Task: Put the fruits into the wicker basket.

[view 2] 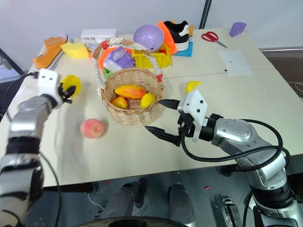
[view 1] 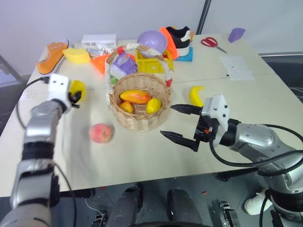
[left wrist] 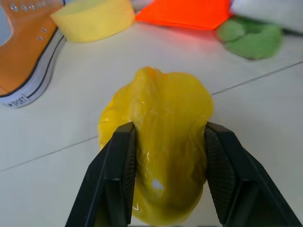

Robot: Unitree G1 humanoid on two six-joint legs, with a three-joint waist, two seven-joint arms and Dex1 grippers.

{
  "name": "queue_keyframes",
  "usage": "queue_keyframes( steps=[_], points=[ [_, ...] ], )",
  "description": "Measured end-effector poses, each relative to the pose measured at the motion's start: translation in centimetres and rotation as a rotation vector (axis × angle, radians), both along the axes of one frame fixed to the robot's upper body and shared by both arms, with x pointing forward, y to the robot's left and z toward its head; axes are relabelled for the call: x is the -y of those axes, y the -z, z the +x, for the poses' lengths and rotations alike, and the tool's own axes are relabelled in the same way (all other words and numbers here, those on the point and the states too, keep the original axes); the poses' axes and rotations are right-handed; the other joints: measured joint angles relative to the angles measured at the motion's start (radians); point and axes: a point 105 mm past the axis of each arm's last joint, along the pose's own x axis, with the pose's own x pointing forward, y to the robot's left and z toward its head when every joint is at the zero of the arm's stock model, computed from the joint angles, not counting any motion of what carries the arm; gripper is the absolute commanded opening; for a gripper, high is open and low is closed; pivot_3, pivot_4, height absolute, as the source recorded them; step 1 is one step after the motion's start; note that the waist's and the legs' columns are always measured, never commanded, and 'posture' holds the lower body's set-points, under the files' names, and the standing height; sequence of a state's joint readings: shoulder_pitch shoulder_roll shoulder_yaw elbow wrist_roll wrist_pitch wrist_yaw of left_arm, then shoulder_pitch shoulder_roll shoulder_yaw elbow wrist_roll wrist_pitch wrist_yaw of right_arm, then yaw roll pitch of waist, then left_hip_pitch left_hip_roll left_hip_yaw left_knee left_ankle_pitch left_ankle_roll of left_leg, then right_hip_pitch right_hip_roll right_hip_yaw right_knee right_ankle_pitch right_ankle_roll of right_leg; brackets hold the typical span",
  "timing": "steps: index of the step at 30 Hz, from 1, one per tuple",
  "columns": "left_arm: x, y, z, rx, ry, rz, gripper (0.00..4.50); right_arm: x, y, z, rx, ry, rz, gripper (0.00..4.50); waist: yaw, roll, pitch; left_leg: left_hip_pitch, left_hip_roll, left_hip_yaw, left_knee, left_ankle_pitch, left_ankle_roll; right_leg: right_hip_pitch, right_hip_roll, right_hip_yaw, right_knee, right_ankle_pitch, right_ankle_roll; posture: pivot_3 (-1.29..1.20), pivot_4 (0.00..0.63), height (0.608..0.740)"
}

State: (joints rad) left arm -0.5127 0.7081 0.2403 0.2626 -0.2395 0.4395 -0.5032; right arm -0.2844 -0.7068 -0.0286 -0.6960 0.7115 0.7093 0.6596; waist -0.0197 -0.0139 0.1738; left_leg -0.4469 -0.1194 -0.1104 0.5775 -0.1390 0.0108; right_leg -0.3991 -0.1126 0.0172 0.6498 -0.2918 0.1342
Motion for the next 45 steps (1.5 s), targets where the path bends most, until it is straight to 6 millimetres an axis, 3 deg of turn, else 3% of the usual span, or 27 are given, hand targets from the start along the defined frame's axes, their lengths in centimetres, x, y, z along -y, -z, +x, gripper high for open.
queue_keyframes(
  steps=[2, 5, 9, 11, 16, 20, 22, 26, 30, 36, 38, 41, 45],
  points=[
    [0.3, -1.9, -3.0, 0.011, 0.144, -0.048, 1.57, 0.7, -0.2, 0.2, 0.008, 0.017, -0.016, 4.50, 0.003, 0.000, 0.000, 0.001, 0.000, 0.000, 0.000, -0.001, -0.002, -0.002, 0.000, 0.000, -0.001, 0.000, -0.001, 0.00, 0.150, 0.740],
    [2.6, -4.5, -6.7, 0.002, 0.368, -0.163, 1.57, 2.0, -0.3, 0.9, 0.007, 0.048, -0.033, 4.50, 0.015, 0.000, 0.000, 0.003, 0.000, 0.000, 0.001, -0.002, -0.002, 0.002, -0.001, -0.001, -0.003, -0.002, -0.005, 0.00, 0.150, 0.740],
    [9.1, -5.6, -10.0, -0.070, 0.681, -0.158, 1.57, 3.2, 0.1, 1.9, 0.000, 0.075, -0.046, 4.50, 0.034, 0.001, 0.000, 0.003, 0.000, 0.001, 0.001, -0.002, -0.002, 0.004, -0.002, -0.001, -0.005, -0.003, -0.006, 0.00, 0.150, 0.740],
    [12.5, -5.8, -9.6, -0.058, 0.757, -0.145, 1.57, 3.6, 0.1, 2.3, 0.003, 0.086, -0.047, 4.50, 0.038, 0.001, 0.000, 0.003, 0.000, 0.001, 0.002, -0.002, -0.002, 0.004, -0.003, -0.002, -0.005, -0.003, -0.006, 0.00, 0.150, 0.740],
    [18.6, -5.5, -6.9, -0.023, 0.792, -0.053, 1.57, 3.4, -0.3, 2.6, 0.025, 0.079, -0.046, 4.50, 0.028, 0.000, 0.000, 0.002, 0.000, 0.002, 0.002, -0.001, -0.001, 0.006, -0.002, 0.000, -0.003, -0.001, -0.003, 0.00, 0.150, 0.740],
    [20.1, -4.3, -5.0, -0.037, 0.760, -0.034, 1.57, 3.3, -0.3, 2.8, 0.028, 0.091, -0.042, 4.50, 0.023, 0.000, 0.000, 0.002, 0.001, 0.002, 0.000, 0.000, 0.001, 0.003, 0.000, -0.001, -0.002, -0.001, -0.002, 0.00, 0.150, 0.740],
    [20.6, -3.9, -4.3, -0.041, 0.754, -0.040, 2.61, 3.1, -0.4, 2.6, 0.034, 0.095, -0.036, 4.50, 0.025, 0.001, 0.000, 0.002, 0.001, 0.002, 0.000, 0.000, 0.001, 0.003, 0.000, -0.001, -0.002, -0.001, -0.002, 0.00, 0.150, 0.740],
    [20.3, -4.6, -4.5, -0.020, 0.796, -0.084, 4.47, 2.8, 0.0, 2.0, 0.026, 0.094, -0.035, 4.50, 0.027, 0.000, 0.000, 0.001, 0.001, 0.002, 0.001, 0.000, 0.001, 0.003, 0.000, -0.001, -0.002, -0.001, -0.002, 0.00, 0.150, 0.740],
    [16.5, -6.0, -6.3, -0.008, 0.827, -0.123, 4.47, 2.9, -0.2, 1.8, 0.028, 0.105, -0.034, 4.50, 0.010, 0.001, 0.000, 0.002, 0.001, 0.002, 0.000, 0.000, 0.001, 0.003, 0.000, -0.001, -0.002, -0.002, -0.005, 0.00, 0.150, 0.740],
    [8.8, -3.5, -8.6, -0.197, 0.686, -0.126, 4.47, 3.0, -0.4, 1.7, 0.031, 0.108, -0.030, 4.50, 0.008, 0.001, 0.000, 0.003, 0.001, 0.002, 0.000, -0.002, -0.002, 0.001, 0.000, -0.001, -0.003, -0.003, -0.006, 0.00, 0.150, 0.740],
    [7.1, -2.4, -9.4, -0.253, 0.642, -0.077, 4.47, 3.0, -0.3, 1.7, 0.028, 0.104, -0.031, 4.50, 0.011, 0.001, 0.000, 0.003, 0.001, 0.002, 0.000, -0.002, -0.002, 0.002, -0.001, -0.001, -0.004, -0.004, -0.007, 0.00, 0.150, 0.740],
    [6.7, -1.4, -10.0, -0.298, 0.647, -0.060, 4.47, 2.8, -0.1, 1.6, 0.019, 0.088, -0.035, 4.50, 0.024, 0.002, 0.000, 0.002, 0.001, 0.002, 0.000, -0.002, -0.001, 0.002, -0.002, -0.001, -0.005, -0.004, -0.007, 0.00, 0.150, 0.740],
    [7.8, 0.7, -10.0, -0.380, 0.676, 0.043, 4.47, 2.3, -0.2, 1.7, 0.021, 0.061, -0.043, 4.50, 0.031, 0.002, 0.001, 0.002, 0.001, 0.003, 0.000, -0.002, -0.001, 0.001, -0.002, 0.000, -0.006, -0.004, -0.007, 0.00, 0.150, 0.740]
  ],
)
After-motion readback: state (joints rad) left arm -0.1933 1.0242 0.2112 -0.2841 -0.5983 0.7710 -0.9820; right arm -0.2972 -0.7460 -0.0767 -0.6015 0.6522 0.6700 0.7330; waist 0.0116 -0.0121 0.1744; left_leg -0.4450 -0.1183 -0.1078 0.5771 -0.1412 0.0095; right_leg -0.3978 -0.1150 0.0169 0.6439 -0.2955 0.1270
